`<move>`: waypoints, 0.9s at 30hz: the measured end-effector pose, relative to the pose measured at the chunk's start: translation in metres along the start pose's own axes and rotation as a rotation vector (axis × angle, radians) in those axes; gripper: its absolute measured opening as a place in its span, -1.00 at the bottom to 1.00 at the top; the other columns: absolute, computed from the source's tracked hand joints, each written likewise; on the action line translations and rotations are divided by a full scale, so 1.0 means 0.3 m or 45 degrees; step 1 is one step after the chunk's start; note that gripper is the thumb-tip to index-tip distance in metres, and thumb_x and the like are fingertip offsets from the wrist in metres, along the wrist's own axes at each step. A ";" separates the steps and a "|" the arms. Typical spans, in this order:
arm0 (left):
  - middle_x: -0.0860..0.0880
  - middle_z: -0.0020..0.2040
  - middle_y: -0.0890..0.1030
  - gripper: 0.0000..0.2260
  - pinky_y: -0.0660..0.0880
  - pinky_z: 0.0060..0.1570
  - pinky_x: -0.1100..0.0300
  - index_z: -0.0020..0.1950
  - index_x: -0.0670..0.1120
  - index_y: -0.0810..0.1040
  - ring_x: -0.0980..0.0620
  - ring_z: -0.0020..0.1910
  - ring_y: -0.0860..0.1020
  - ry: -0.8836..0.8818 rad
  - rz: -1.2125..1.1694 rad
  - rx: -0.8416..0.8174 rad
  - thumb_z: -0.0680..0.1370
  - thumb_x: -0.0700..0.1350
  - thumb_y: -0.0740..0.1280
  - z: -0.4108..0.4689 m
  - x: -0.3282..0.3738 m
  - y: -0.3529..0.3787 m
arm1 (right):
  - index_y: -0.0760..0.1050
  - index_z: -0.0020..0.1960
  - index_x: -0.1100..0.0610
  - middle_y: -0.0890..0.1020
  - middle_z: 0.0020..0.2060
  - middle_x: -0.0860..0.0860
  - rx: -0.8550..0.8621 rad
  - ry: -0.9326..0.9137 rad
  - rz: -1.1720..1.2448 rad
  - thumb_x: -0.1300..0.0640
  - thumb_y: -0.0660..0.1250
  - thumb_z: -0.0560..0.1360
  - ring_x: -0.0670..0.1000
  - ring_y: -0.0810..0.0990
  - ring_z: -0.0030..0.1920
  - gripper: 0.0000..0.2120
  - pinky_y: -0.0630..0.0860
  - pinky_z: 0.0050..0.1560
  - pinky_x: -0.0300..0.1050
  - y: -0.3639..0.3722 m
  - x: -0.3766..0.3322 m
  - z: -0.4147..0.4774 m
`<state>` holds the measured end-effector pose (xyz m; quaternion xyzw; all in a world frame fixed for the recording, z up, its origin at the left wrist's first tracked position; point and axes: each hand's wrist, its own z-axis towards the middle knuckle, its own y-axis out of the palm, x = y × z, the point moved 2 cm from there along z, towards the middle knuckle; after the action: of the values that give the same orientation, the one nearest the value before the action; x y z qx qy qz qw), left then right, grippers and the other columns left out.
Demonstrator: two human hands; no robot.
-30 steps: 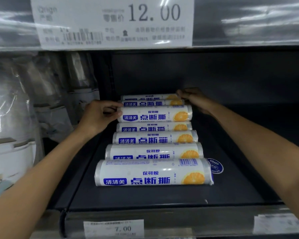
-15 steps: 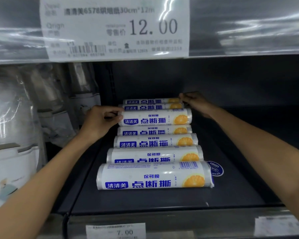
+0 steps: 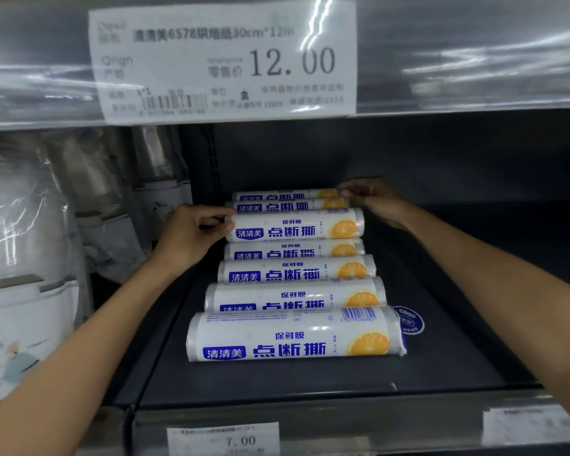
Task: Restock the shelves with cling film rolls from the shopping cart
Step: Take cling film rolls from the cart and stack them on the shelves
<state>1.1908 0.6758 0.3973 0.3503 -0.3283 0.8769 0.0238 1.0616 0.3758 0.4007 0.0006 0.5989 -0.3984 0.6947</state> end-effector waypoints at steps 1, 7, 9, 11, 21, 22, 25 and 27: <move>0.06 -0.01 0.59 -0.71 0.37 -0.07 0.63 0.20 -0.11 0.58 0.40 -0.21 0.53 -0.003 0.009 0.002 0.48 -0.26 0.40 0.000 0.000 -0.001 | 0.47 0.27 0.27 0.56 0.19 0.13 -0.003 0.004 -0.005 0.23 0.30 0.54 -0.02 0.51 0.16 -0.68 0.46 0.09 -0.35 0.002 -0.002 -0.002; -0.03 0.01 0.60 -0.67 0.40 -0.12 0.59 0.18 0.02 0.51 0.23 -0.09 0.58 -0.025 0.003 -0.038 0.48 -0.26 0.40 -0.015 0.018 -0.022 | 0.49 0.24 0.19 0.56 0.17 0.05 0.150 0.044 -0.087 0.17 0.29 0.55 -0.07 0.49 0.16 -0.72 0.37 0.12 -0.31 -0.022 -0.048 -0.067; -0.10 0.06 0.60 -0.69 0.43 -0.11 0.54 0.23 -0.09 0.53 0.05 -0.04 0.56 -0.059 0.008 -0.003 0.50 -0.23 0.38 -0.027 0.055 -0.056 | 0.51 0.22 0.21 0.57 0.14 0.06 0.204 0.023 -0.234 0.23 0.28 0.55 -0.08 0.49 0.11 -0.75 0.36 0.06 -0.36 -0.054 -0.088 -0.132; -0.09 0.05 0.62 -0.74 0.48 0.02 0.35 0.22 -0.10 0.55 0.06 -0.04 0.56 0.011 0.056 0.040 0.52 -0.18 0.36 -0.065 0.133 -0.096 | 0.54 0.17 0.19 0.60 0.07 0.05 0.258 -0.050 -0.387 0.25 0.28 0.54 -0.04 0.55 0.09 -0.78 0.38 0.02 -0.37 -0.093 -0.136 -0.236; 0.25 0.03 0.60 -0.80 0.38 0.08 0.48 0.12 0.07 0.60 0.35 0.07 0.52 0.651 -0.389 -0.672 0.53 0.04 0.30 -0.648 0.684 0.292 | 0.56 0.15 0.09 0.61 0.04 -0.16 0.642 0.114 -0.539 -0.04 0.22 0.54 -0.24 0.58 0.01 -0.70 0.43 0.02 -0.42 -0.104 -0.084 -1.460; 0.23 0.03 0.61 -0.79 0.40 0.08 0.45 0.13 0.05 0.60 0.32 0.07 0.54 0.614 -0.464 -0.815 0.53 0.03 0.31 -0.716 0.703 0.388 | 0.57 0.15 0.07 0.62 0.03 -0.17 0.690 0.226 -0.516 -0.07 0.21 0.53 -0.22 0.59 0.01 -0.68 0.46 0.00 -0.38 -0.088 -0.028 -1.588; 0.21 0.02 0.63 -0.79 0.40 0.07 0.47 0.11 0.02 0.62 0.33 0.04 0.55 0.466 -0.551 -1.189 0.52 0.00 0.31 -0.930 0.720 0.677 | 0.59 0.10 -0.09 0.64 0.01 -0.23 0.840 0.556 -0.404 -0.24 0.19 0.49 -0.20 0.61 0.01 -0.66 0.52 0.01 -0.24 -0.028 0.127 -1.944; 0.26 0.01 0.63 -0.79 0.37 0.04 0.53 0.13 -0.02 0.63 0.43 0.03 0.51 0.339 -0.568 -1.396 0.52 -0.03 0.35 -1.083 0.721 0.855 | 0.58 0.04 -0.20 0.65 -0.01 -0.27 0.984 0.750 -0.222 -0.38 0.19 0.42 -0.21 0.62 0.00 -0.62 0.51 0.00 -0.33 0.000 0.203 -2.157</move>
<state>0.7636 0.6266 0.2150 0.2345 -0.6452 0.5901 0.4249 0.5215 0.6515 0.1671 0.3206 0.5759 -0.6311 0.4090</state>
